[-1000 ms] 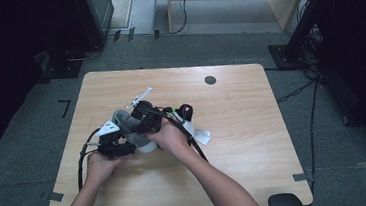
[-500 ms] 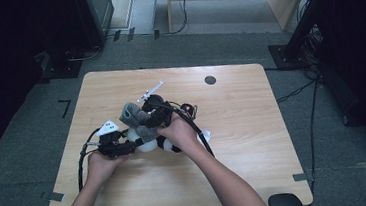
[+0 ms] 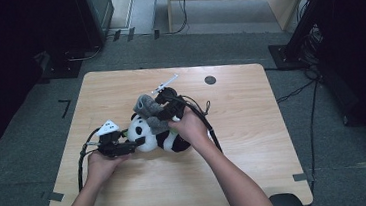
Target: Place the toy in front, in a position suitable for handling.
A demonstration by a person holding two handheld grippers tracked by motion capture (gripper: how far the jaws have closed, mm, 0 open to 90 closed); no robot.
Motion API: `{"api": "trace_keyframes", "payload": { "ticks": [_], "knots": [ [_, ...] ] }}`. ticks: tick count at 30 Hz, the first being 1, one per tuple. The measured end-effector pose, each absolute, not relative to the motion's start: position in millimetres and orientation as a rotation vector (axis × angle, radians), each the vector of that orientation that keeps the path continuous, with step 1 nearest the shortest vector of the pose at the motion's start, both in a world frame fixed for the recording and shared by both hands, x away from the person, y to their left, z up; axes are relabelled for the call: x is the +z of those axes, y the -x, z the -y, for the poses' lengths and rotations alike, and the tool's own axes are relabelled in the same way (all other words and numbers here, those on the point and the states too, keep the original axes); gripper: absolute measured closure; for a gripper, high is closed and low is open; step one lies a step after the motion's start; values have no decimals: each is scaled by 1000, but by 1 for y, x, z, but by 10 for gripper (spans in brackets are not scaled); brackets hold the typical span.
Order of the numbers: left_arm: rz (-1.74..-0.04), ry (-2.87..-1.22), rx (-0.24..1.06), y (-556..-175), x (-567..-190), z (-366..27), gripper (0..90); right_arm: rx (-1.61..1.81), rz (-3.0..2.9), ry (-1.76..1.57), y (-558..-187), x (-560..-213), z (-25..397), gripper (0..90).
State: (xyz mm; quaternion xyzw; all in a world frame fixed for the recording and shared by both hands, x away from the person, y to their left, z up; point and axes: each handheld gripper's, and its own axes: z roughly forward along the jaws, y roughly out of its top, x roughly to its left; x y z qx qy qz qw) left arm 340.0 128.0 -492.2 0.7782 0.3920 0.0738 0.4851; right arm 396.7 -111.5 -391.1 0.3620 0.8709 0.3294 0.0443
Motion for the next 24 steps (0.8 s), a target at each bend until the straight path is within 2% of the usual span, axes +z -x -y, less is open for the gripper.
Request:
{"api": "trace_keyframes", "payload": {
  "ticks": [6,10,17,20,24],
  "knots": [
    [-949,-1893,186,-340,-493,-128,267,1057,-2628,-1089,-392,-379,105,765],
    [-947,-1891,186,-340,-493,-128,266,1094,-2670,-995,-378,-375,73,765],
    [-956,-1886,180,-340,-493,-129,259,1040,-2760,-1032,-375,-398,39,765],
    [-963,-1893,179,-340,-493,-128,252,1006,-2775,-1075,-376,-411,34,769],
    [-966,-1891,182,-339,-493,-127,256,972,-2772,-1016,-376,-410,34,771]
  ]
}}
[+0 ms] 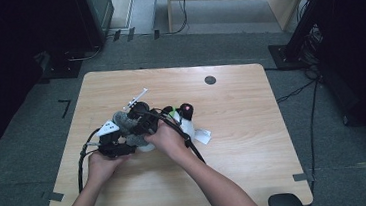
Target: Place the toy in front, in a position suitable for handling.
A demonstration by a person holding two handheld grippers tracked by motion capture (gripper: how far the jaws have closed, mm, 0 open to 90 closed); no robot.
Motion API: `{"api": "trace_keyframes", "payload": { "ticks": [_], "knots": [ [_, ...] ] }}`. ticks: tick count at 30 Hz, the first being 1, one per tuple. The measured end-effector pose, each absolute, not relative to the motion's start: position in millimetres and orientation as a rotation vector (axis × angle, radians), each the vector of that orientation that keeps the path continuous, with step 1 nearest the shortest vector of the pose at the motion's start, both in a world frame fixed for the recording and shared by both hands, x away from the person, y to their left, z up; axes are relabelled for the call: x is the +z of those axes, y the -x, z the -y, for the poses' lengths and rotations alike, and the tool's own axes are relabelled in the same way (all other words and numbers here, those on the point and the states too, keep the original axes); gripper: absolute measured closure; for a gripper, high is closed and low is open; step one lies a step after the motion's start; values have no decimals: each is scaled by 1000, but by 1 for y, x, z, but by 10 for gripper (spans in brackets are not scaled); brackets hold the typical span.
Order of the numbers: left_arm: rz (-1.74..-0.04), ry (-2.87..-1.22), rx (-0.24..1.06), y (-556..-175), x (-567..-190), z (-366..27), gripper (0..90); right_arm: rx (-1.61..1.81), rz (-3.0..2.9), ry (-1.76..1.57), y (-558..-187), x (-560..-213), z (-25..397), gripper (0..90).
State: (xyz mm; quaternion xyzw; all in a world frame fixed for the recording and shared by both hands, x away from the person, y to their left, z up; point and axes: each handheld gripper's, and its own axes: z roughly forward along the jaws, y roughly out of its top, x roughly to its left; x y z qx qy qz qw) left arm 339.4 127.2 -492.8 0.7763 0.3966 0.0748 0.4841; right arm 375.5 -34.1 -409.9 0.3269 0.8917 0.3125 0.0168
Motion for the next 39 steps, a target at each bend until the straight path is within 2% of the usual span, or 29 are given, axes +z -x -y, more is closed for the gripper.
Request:
{"api": "trace_keyframes", "payload": {
  "ticks": [10,18,33,39],
  "knots": [
    [-967,-1896,193,-339,-492,-126,273,925,-2783,-1065,-384,-400,53,776],
    [-971,-1892,186,-340,-492,-126,276,976,-2701,-1161,-396,-391,88,775],
    [-955,-1903,208,-338,-491,-125,276,880,-2649,-1263,-414,-397,118,771],
    [-950,-1904,207,-338,-492,-126,274,1030,-2618,-1235,-408,-378,121,776]
  ]
}}
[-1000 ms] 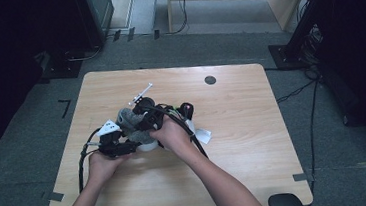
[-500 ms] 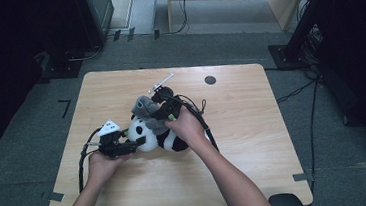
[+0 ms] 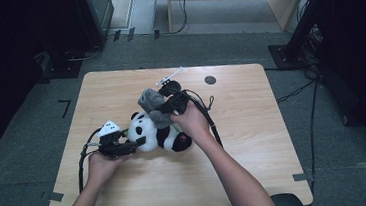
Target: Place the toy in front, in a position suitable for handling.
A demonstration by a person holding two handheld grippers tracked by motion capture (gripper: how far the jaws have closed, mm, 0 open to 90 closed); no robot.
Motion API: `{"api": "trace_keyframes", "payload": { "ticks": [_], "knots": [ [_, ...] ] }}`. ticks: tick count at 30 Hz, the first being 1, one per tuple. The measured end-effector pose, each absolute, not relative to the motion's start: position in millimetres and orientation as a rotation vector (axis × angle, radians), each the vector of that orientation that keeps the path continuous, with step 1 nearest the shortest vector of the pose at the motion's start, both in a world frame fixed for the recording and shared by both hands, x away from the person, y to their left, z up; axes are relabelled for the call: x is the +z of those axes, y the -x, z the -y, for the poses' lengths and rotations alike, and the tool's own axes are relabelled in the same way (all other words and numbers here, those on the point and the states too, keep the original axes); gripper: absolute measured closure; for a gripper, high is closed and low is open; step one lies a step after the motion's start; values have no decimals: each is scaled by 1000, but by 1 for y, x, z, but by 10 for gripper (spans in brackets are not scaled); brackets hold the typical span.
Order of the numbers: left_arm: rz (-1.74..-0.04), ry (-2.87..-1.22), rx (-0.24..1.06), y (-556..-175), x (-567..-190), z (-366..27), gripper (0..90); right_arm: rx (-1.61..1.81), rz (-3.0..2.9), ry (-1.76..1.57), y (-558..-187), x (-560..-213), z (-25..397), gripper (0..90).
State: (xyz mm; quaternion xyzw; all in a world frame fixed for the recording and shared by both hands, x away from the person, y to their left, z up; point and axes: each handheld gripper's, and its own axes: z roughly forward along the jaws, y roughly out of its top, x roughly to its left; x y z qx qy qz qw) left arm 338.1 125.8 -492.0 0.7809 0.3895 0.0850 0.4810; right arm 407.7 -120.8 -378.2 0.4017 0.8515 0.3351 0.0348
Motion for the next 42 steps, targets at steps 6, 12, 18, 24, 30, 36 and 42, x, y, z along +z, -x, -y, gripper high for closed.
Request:
{"api": "trace_keyframes", "payload": {
  "ticks": [6,12,18,24,30,36,42],
  "knots": [
    [-940,-1909,216,-337,-492,-126,272,1105,-2551,-1199,-403,-352,131,774],
    [-948,-1903,209,-338,-492,-126,272,1127,-2506,-1238,-401,-354,159,774],
    [-952,-1907,207,-338,-492,-125,272,1139,-2518,-1216,-386,-368,177,774],
    [-957,-1908,205,-338,-492,-125,273,1111,-2561,-1190,-376,-391,183,772],
    [-965,-1919,201,-338,-492,-124,282,1198,-2529,-1147,-369,-413,194,768],
    [-971,-1924,197,-338,-491,-124,286,1304,-2496,-1169,-363,-429,215,769],
    [-973,-1924,195,-338,-491,-124,286,1302,-2491,-1202,-358,-437,228,767]
  ]
}}
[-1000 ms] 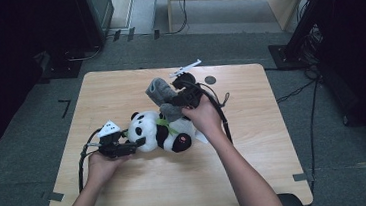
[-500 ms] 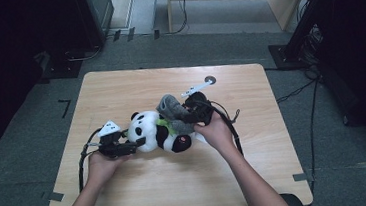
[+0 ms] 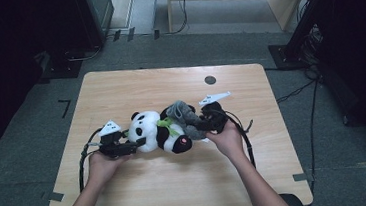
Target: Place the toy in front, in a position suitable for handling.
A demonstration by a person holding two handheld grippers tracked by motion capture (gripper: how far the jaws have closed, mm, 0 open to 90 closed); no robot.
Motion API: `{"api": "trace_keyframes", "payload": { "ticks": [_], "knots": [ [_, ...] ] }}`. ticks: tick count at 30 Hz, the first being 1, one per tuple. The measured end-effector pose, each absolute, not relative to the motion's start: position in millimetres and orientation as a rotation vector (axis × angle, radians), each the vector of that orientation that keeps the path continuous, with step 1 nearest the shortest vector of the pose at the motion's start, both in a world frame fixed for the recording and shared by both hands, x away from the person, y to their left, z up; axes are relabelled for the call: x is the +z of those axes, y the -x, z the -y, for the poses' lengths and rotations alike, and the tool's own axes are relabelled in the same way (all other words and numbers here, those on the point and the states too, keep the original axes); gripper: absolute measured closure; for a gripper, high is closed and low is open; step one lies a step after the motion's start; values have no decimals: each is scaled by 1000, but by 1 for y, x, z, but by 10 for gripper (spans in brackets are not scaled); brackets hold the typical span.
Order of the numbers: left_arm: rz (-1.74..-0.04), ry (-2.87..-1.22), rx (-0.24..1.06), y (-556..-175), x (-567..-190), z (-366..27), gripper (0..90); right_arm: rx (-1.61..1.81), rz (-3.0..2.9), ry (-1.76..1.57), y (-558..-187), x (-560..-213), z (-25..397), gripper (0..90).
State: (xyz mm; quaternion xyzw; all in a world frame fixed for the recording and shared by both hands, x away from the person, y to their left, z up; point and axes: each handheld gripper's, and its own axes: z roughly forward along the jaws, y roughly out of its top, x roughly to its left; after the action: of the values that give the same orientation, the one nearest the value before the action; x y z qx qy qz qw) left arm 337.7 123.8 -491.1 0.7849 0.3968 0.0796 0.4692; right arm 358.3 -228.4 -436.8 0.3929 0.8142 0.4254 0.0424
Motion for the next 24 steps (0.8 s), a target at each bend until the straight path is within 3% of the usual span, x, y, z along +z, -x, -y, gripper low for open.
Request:
{"api": "trace_keyframes", "payload": {
  "ticks": [16,24],
  "knots": [
    [-958,-1919,202,-337,-492,-124,281,1366,-2467,-1287,-345,-463,253,743],
    [-969,-1912,193,-337,-492,-125,278,1247,-2467,-1308,-340,-450,260,750]
  ]
}}
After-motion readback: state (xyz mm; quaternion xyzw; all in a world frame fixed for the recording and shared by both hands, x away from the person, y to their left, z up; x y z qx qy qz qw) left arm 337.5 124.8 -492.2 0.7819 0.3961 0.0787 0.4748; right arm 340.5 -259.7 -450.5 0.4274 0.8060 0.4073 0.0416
